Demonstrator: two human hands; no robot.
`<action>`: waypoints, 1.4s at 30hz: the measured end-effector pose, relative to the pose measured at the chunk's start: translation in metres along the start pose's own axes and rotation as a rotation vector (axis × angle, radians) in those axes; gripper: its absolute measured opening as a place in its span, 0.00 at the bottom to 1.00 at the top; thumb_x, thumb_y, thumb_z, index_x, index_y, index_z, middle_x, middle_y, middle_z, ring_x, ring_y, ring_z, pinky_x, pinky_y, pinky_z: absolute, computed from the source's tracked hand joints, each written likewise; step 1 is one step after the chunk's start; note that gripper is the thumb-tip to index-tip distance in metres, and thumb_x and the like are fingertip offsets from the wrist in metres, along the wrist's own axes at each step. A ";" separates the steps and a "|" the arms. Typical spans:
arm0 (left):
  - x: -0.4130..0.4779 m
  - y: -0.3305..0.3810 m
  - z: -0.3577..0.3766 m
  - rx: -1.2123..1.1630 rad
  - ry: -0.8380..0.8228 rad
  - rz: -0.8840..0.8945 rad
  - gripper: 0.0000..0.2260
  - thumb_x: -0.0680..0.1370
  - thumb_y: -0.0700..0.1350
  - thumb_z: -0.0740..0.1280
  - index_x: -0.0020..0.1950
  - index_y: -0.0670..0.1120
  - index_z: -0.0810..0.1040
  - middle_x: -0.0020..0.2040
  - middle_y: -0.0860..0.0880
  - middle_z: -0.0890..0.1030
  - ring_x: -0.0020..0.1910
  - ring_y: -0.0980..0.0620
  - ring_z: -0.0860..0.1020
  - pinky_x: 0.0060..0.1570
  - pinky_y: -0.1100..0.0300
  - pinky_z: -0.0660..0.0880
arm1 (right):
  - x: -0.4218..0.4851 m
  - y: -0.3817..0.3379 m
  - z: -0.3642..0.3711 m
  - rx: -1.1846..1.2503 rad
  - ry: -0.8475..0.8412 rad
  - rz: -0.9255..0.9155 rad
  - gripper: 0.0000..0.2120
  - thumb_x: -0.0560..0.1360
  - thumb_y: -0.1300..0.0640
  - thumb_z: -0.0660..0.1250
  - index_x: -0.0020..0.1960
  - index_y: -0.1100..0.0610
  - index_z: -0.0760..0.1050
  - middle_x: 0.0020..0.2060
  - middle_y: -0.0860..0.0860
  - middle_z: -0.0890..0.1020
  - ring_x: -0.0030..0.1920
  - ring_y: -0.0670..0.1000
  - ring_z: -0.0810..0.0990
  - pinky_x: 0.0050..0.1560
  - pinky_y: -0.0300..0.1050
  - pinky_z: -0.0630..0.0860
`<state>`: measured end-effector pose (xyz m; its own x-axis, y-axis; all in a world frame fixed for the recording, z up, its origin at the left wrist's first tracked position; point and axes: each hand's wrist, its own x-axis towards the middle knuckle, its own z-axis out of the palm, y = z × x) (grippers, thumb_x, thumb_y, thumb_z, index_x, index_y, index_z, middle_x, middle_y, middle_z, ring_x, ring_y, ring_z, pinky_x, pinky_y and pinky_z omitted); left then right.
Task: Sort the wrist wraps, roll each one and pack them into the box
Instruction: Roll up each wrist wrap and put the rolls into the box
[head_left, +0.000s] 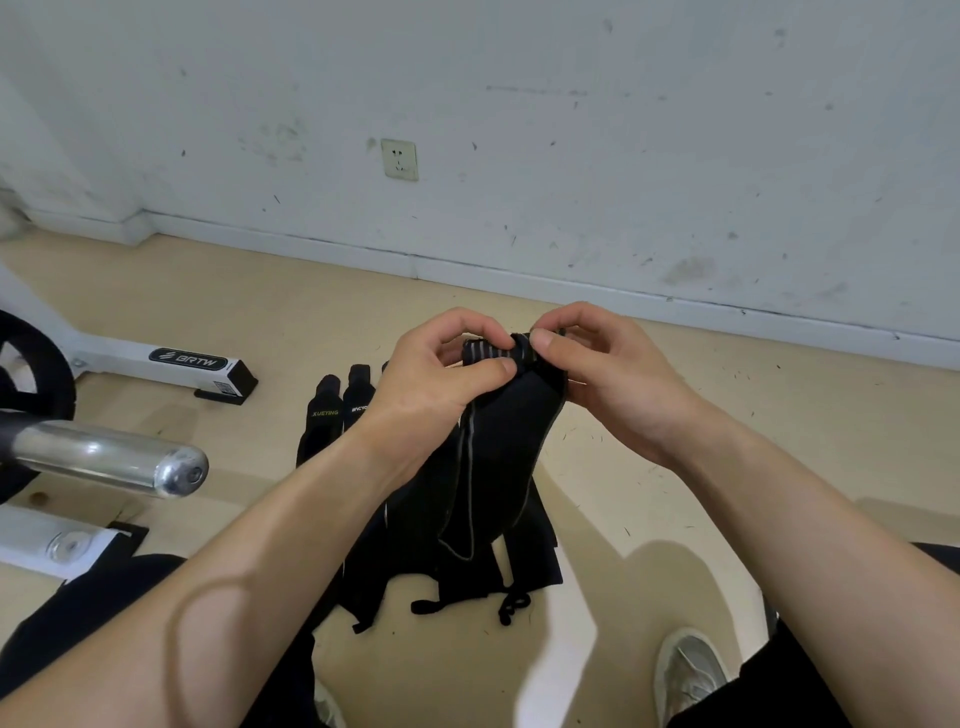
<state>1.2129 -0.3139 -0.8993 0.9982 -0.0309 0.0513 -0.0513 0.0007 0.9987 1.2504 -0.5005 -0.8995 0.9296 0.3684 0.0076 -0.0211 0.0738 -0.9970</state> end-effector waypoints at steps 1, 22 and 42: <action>0.000 -0.001 0.000 0.023 0.016 0.018 0.12 0.75 0.34 0.74 0.44 0.52 0.84 0.44 0.50 0.84 0.49 0.49 0.82 0.56 0.51 0.79 | 0.000 0.000 -0.001 -0.012 0.000 -0.004 0.06 0.75 0.55 0.74 0.50 0.56 0.80 0.42 0.54 0.82 0.45 0.52 0.82 0.49 0.47 0.79; -0.001 -0.002 0.004 -0.022 0.034 -0.007 0.08 0.79 0.38 0.73 0.56 0.48 0.82 0.47 0.44 0.86 0.47 0.47 0.86 0.49 0.53 0.83 | -0.003 0.000 -0.001 -0.036 -0.006 -0.002 0.06 0.79 0.59 0.70 0.55 0.58 0.78 0.47 0.58 0.81 0.46 0.53 0.83 0.50 0.49 0.80; -0.002 -0.001 0.006 -0.154 -0.053 -0.083 0.06 0.82 0.42 0.70 0.58 0.47 0.79 0.41 0.45 0.85 0.41 0.47 0.85 0.42 0.57 0.79 | -0.001 0.002 0.000 0.070 -0.005 -0.047 0.10 0.69 0.63 0.74 0.47 0.53 0.82 0.47 0.53 0.81 0.51 0.55 0.81 0.52 0.49 0.78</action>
<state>1.2112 -0.3196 -0.9006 0.9956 -0.0899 -0.0275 0.0408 0.1493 0.9880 1.2490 -0.5008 -0.9016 0.9284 0.3675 0.0552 -0.0031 0.1561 -0.9877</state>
